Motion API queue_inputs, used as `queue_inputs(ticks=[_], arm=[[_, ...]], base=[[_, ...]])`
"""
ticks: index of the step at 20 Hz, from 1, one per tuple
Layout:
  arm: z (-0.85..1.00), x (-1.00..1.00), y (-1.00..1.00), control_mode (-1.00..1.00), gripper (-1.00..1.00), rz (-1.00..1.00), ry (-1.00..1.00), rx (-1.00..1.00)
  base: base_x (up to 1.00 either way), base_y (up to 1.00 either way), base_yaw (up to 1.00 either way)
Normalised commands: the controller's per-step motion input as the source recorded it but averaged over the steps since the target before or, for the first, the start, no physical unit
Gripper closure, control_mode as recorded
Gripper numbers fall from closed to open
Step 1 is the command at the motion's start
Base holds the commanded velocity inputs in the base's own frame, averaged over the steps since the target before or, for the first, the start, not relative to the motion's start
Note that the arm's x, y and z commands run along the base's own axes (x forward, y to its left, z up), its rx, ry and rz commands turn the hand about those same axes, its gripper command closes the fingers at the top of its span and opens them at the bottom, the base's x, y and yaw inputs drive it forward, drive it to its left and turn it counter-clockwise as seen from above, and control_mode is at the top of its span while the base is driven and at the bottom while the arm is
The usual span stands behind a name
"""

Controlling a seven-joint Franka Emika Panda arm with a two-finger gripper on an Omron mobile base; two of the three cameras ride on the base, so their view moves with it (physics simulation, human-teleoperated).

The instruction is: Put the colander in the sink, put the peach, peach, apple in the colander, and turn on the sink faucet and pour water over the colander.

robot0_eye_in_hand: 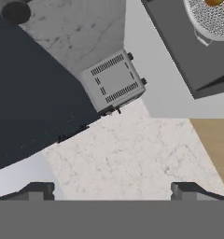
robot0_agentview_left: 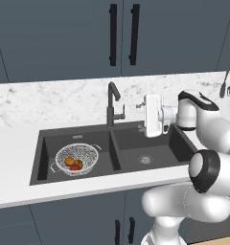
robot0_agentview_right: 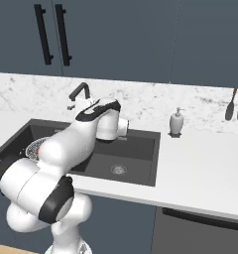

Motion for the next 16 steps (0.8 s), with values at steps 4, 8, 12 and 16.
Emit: queue_inputs(ticks=[4, 8, 12, 16], arm=[[-0.08, 0.06, 0.18, -1.00, -1.00, 0.04, -0.03, -0.10], [-0.11, 0.02, 0.19, -1.00, -1.00, 0.04, -0.18, -0.11], [-0.09, 0.21, 0.15, -1.00, -1.00, 0.00, -0.08, 0.00], [-0.03, 0.24, 0.02, -1.00, -1.00, 0.00, 0.00, 0.04]], base=[[0.00, 0.00, 0.00], [0.00, 0.00, 0.00], [0.00, 0.00, 0.00], [0.00, 0.00, 0.00]])
